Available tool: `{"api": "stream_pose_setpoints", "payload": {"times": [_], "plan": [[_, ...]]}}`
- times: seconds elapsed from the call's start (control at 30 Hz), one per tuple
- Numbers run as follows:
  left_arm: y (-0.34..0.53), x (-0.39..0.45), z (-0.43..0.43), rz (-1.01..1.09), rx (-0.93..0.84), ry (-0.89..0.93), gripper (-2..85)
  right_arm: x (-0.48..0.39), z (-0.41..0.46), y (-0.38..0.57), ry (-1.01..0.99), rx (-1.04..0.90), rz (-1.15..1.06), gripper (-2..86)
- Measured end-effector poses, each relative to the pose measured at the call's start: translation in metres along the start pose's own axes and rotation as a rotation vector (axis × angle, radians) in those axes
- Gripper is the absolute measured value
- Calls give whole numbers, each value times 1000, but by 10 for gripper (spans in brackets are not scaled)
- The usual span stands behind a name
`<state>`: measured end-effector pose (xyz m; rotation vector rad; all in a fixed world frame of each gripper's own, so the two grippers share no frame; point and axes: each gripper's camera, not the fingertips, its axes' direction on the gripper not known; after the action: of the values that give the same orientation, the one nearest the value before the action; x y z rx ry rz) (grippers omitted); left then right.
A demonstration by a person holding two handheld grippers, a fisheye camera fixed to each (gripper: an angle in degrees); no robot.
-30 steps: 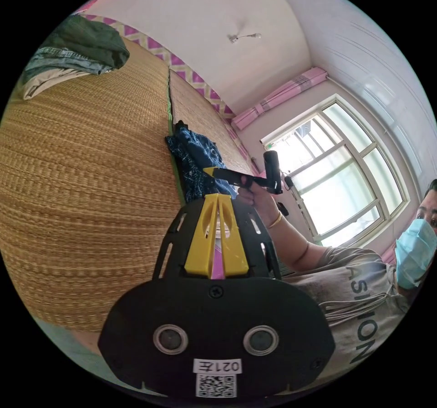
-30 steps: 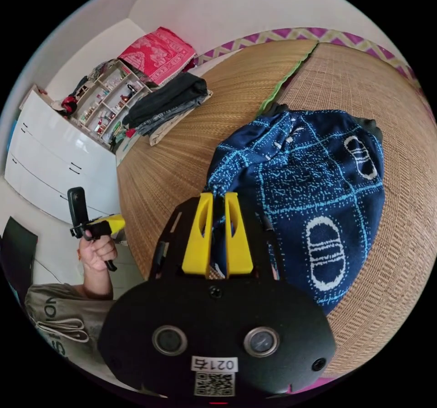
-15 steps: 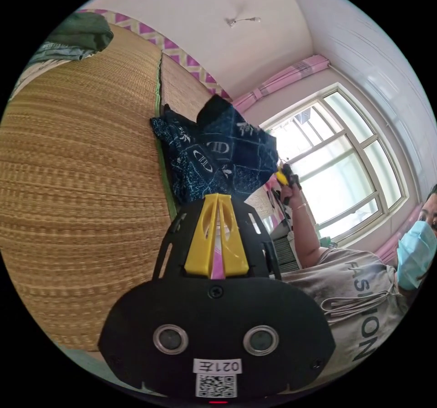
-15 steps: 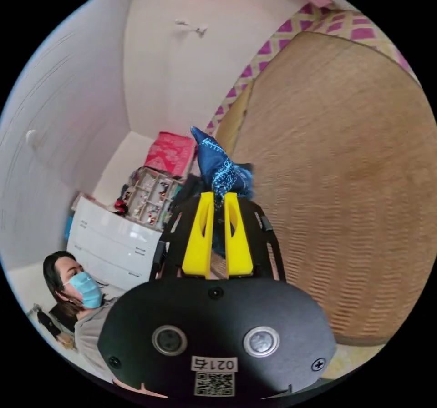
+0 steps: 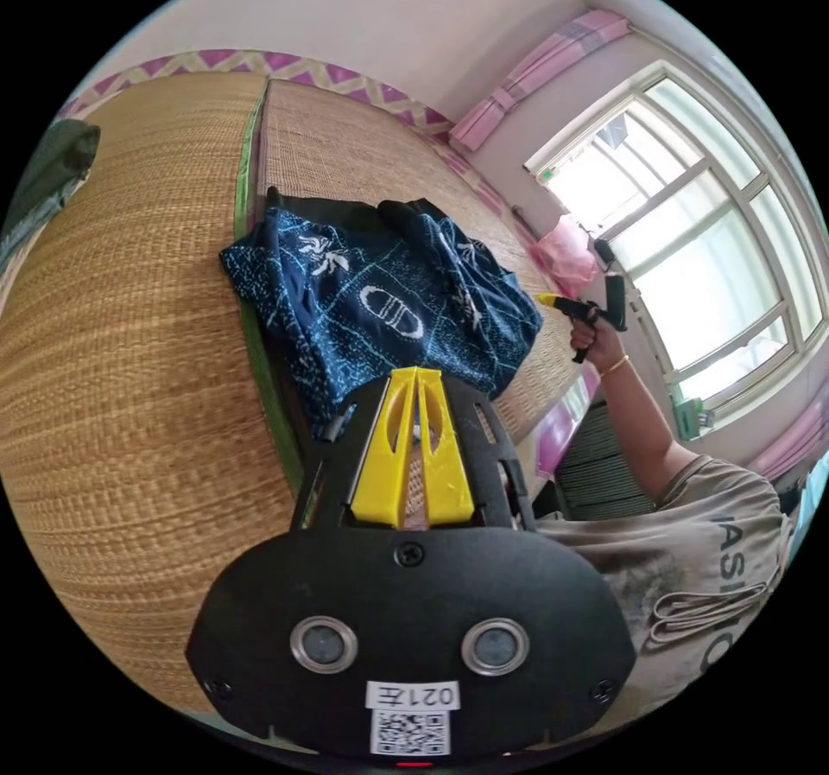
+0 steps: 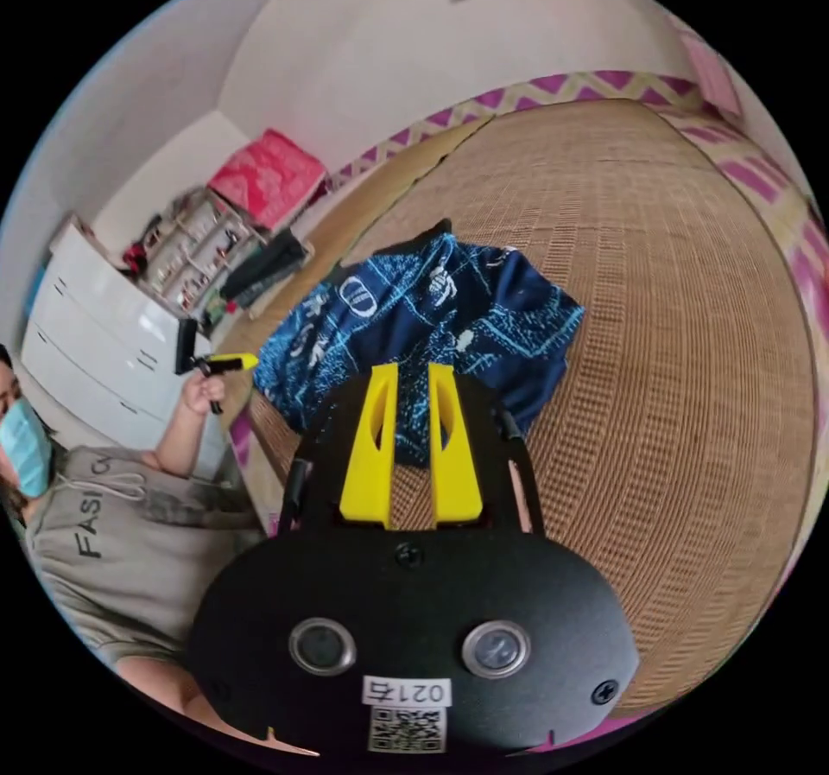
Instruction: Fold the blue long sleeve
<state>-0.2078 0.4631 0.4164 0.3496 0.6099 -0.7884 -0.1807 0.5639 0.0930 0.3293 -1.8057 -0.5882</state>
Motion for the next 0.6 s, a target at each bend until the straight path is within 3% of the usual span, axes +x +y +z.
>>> {"api": "stream_pose_setpoints", "payload": {"times": [0.2,0.3,0.43,0.53,0.6], "plan": [[-6,5,32,-7,-2,-35,-10,-34,40,-16,217,-128,-122,76],[-12,-3,69,-28,-86,-74,-10,-32,58,2,59,-177,-131,40],[-14,-7,107,-17,-167,-103,-10,-46,7,47,-6,22,-186,4],[-12,-15,120,-32,-173,-81,-10,-10,-25,103,-85,132,-70,-1],[-8,-27,132,-54,-171,-40,-10,25,-8,139,-153,84,18,-1]]}}
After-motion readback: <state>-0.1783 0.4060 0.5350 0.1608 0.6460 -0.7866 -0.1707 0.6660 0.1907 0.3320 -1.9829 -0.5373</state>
